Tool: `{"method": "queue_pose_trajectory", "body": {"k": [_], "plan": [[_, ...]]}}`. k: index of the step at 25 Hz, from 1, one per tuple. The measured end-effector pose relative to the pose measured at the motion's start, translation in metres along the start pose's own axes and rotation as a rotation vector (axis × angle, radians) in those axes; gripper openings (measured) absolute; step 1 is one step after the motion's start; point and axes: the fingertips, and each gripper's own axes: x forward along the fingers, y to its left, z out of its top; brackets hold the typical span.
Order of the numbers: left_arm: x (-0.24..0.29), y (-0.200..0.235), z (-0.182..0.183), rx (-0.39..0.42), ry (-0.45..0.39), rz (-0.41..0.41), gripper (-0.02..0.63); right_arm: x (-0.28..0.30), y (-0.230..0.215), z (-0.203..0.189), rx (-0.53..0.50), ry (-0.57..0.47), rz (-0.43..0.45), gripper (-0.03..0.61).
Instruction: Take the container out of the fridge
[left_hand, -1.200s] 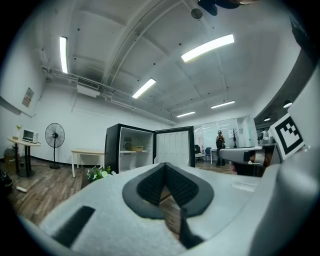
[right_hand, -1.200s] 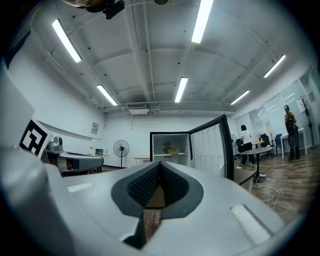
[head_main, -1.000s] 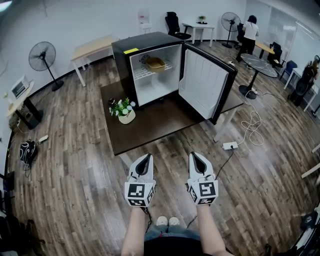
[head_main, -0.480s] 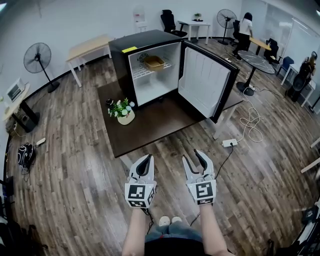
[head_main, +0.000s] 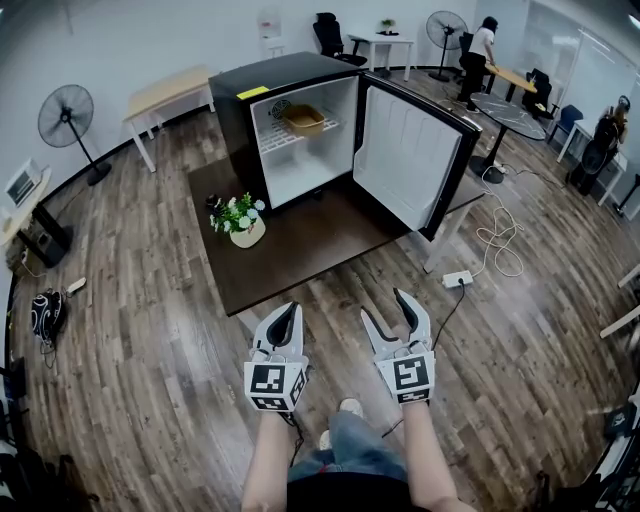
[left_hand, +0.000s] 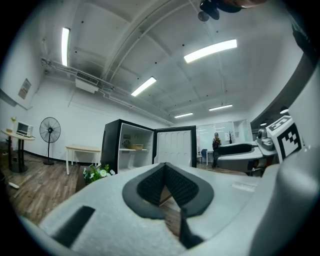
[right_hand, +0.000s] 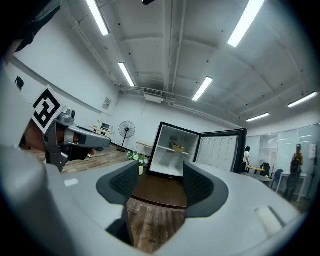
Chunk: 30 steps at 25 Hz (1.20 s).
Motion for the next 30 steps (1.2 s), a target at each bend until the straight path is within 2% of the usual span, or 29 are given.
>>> {"method": "queue_pose_trajectory", "body": {"k": [9,15,25,30], "plan": [[0.035,0.022,0.011,0.011,-0.031,0.002,0.008,0.045,-0.013,0.007,0.001,-0.025,0.011,0.270],[0.076,0.042,0.008,0.025,-0.028,0.014,0.008,0.095,-0.027,0.000,-0.002,-0.038,0.040,0.273],[0.197,0.086,-0.016,0.003,0.015,0.054,0.008,0.226,-0.078,-0.018,-0.028,-0.036,0.125,0.275],[0.270,0.106,-0.003,-0.012,0.012,0.085,0.008,0.301,-0.110,-0.012,-0.144,-0.022,0.203,0.275]]}}
